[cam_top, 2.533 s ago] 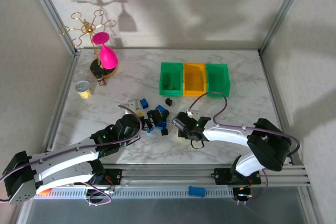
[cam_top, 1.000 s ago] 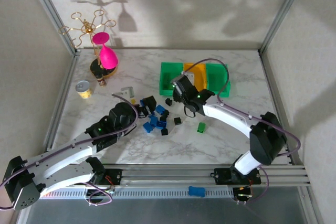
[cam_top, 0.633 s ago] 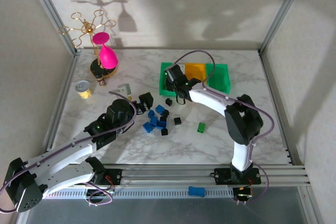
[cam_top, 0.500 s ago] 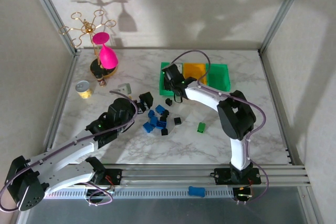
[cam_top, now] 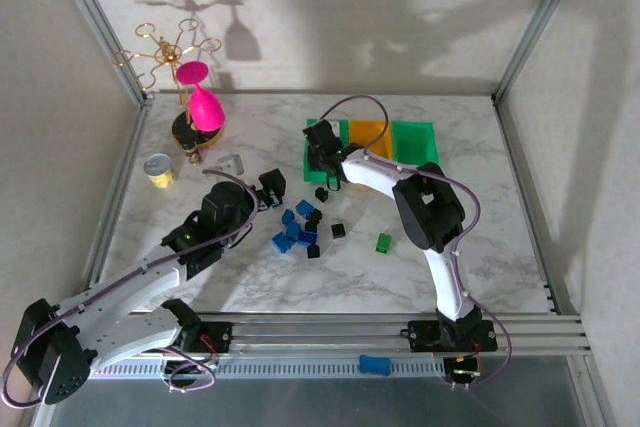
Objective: Sort the legos into containers by color
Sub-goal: Place the lego in the container.
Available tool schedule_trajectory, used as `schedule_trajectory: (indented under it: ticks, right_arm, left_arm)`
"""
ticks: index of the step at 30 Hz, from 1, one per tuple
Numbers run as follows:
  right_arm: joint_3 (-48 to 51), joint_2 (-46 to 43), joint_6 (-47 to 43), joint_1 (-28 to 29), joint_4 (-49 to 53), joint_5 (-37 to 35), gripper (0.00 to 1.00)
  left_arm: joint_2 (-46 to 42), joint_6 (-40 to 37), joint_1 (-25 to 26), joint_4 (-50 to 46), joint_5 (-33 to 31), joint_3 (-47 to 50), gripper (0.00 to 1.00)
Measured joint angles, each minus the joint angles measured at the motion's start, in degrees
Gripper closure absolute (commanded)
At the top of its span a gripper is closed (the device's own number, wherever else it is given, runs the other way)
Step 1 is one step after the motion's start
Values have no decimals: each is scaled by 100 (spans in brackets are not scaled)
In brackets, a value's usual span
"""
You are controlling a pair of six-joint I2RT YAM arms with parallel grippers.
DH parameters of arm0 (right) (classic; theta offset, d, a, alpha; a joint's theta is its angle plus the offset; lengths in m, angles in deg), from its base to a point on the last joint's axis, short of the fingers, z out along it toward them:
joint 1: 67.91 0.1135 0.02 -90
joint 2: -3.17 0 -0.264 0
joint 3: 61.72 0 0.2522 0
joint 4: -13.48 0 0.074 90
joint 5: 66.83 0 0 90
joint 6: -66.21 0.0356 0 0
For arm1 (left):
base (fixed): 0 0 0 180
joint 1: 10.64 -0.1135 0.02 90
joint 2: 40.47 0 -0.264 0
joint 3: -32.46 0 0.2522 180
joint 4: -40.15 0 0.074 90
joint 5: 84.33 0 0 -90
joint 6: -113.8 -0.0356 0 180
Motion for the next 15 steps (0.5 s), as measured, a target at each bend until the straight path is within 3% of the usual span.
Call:
schedule_trajectory:
  ticks: [3, 15]
  right_arm:
    - [-11, 4, -26, -63, -11, 11, 52]
    - [142, -533, -48, -79, -35, 184, 51]
  left_arm:
    - [0, 2, -24, 0, 31, 0, 0]
    - [0, 26, -50, 7, 223, 0, 1]
